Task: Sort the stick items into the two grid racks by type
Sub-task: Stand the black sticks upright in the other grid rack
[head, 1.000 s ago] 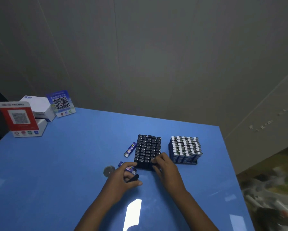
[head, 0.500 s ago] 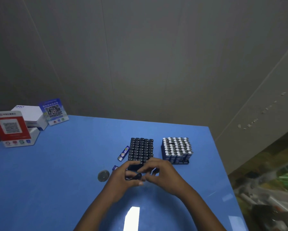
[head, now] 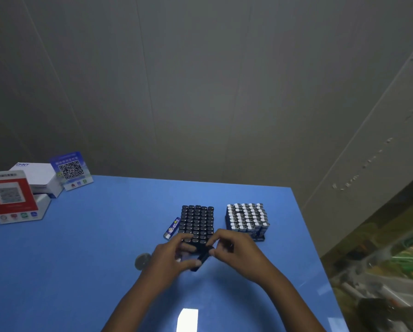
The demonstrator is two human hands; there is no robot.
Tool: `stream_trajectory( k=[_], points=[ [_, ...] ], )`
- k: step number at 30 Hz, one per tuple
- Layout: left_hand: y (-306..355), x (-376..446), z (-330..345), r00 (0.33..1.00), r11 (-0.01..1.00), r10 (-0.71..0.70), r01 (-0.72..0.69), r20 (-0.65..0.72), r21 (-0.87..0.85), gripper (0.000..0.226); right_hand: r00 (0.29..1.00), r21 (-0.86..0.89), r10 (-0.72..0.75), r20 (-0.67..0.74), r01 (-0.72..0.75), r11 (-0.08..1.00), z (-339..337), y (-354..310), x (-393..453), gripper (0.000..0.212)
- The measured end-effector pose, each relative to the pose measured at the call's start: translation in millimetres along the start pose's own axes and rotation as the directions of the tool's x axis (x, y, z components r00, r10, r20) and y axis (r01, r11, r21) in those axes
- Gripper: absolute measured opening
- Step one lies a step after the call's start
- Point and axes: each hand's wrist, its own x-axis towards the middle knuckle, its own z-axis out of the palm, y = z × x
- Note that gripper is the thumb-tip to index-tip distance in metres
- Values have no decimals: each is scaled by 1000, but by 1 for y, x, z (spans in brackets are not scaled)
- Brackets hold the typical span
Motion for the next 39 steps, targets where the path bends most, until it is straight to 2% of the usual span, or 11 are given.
stream_trajectory(
  k=[2,3,5,9,12,18,27,34,39],
  points=[
    [-8,-1,-8,987,957,83,-39,-141,289,50,999,-13,50,0,-50,999,-2,4,0,12],
    [-14,0,-10,977,919,133,-58,-169,391,50,998,-28,63,5,-63,998,-3,6,-1,12],
    [-27,3,-11,959,856,219,-100,-180,507,58,997,-86,71,24,-68,994,-3,9,0,11],
    [-46,9,-9,952,764,257,-94,-167,638,70,999,-299,49,5,-45,953,0,17,7,12],
    [-55,9,-5,961,749,233,-82,-146,657,74,999,-405,1,-34,-15,914,5,24,11,14],
    [-66,3,-1,962,724,234,-77,-140,685,76,994,-409,6,-113,-52,911,14,34,22,20],
    [-77,-1,-4,964,657,213,-19,-162,753,80,993,-438,-5,-116,-47,898,31,53,34,30],
    [-88,0,-7,972,663,181,-6,-153,749,79,993,-476,-76,-94,23,879,39,54,39,13],
    [-90,6,-7,977,705,158,-12,-140,709,83,992,-521,-85,-91,26,853,31,50,42,10]
  ],
)
